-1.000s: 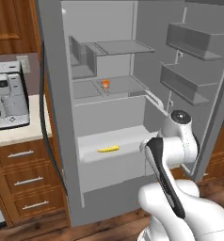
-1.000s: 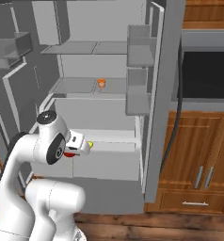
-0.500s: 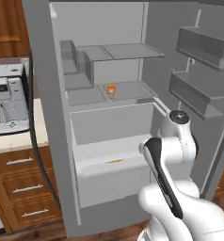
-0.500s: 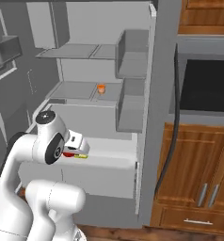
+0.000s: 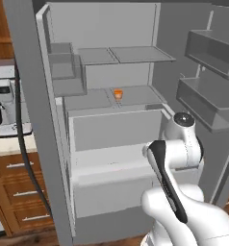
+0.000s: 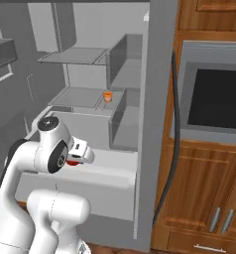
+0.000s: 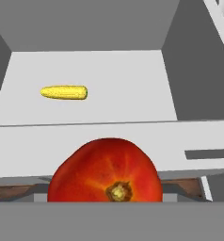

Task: Place the tomato and corn inside the fridge drawer. Close the drawer after placing the vegetables.

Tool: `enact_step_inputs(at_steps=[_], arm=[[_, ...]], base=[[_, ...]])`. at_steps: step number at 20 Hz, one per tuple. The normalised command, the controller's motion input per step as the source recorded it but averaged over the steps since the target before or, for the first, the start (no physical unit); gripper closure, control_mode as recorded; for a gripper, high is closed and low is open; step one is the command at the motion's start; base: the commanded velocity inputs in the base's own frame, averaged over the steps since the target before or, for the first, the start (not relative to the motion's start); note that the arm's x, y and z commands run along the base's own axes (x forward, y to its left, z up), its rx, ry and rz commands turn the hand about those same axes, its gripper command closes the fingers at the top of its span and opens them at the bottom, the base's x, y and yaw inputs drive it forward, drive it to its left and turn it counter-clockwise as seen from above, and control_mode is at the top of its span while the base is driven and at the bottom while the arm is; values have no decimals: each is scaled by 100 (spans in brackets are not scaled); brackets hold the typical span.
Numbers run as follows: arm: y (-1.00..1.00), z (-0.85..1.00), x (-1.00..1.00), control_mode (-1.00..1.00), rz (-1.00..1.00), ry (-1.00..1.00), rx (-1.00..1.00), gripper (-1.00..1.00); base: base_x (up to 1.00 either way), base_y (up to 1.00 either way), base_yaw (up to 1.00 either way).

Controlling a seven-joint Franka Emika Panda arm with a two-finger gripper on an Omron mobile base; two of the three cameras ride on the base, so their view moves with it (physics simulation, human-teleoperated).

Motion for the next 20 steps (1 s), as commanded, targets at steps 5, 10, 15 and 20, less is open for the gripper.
enact_step_inputs(at_steps=[5, 10, 15, 20], arm=[[0, 0, 0, 100, 0, 0, 0, 100], [0, 0, 0, 100, 0, 0, 0, 100], [0, 0, 0, 100, 0, 0, 0, 100], [-22, -3, 72, -100, 6, -2, 13, 100]], base=[[36, -26, 23], [26, -54, 19], [47, -8, 16], [0, 0, 0]])
